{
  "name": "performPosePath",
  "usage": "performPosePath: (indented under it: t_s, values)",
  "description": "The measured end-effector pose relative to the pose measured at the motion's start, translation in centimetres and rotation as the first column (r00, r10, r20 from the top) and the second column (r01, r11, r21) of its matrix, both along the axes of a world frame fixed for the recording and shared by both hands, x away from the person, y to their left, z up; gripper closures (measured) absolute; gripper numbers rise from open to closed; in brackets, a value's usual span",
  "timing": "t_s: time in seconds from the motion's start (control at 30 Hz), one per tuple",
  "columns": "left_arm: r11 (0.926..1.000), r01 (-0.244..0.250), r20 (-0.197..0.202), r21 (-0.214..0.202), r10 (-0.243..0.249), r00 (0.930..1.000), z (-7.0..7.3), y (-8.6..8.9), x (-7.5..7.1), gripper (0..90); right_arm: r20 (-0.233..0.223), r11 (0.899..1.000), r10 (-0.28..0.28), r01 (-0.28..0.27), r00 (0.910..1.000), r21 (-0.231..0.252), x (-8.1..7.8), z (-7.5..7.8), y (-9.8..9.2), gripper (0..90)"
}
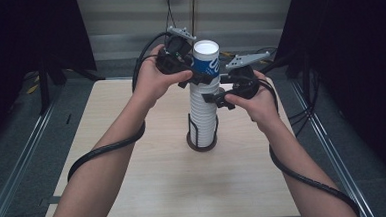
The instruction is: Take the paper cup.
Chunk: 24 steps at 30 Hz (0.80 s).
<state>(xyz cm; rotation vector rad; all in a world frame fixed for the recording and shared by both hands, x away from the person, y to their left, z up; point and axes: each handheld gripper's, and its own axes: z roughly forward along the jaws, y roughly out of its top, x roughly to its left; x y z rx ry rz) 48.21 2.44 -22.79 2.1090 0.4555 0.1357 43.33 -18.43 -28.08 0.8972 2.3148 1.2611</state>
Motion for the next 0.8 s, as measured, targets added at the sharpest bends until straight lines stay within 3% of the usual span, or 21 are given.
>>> performPosePath:
  t_s: [0.13,0.33,0.8]
  values:
    - [1.0000,0.001,-0.002,0.005,-0.001,1.0000,0.1,0.0,0.0,19.4,-0.004,0.999,0.001,-0.001,1.0000,0.038,0.1,0.1,0.4,12.5]
    - [0.9999,-0.015,-0.012,0.003,0.015,0.9998,0.1,0.2,0.1,19.7,0.000,1.000,-0.003,0.003,1.0000,0.014,0.4,-0.3,1.2,14.3]
    - [0.9994,-0.032,-0.024,-0.016,0.032,0.9992,0.4,0.3,-0.1,20.9,0.012,1.000,0.002,-0.002,0.9999,0.026,0.3,-0.6,0.9,14.8]
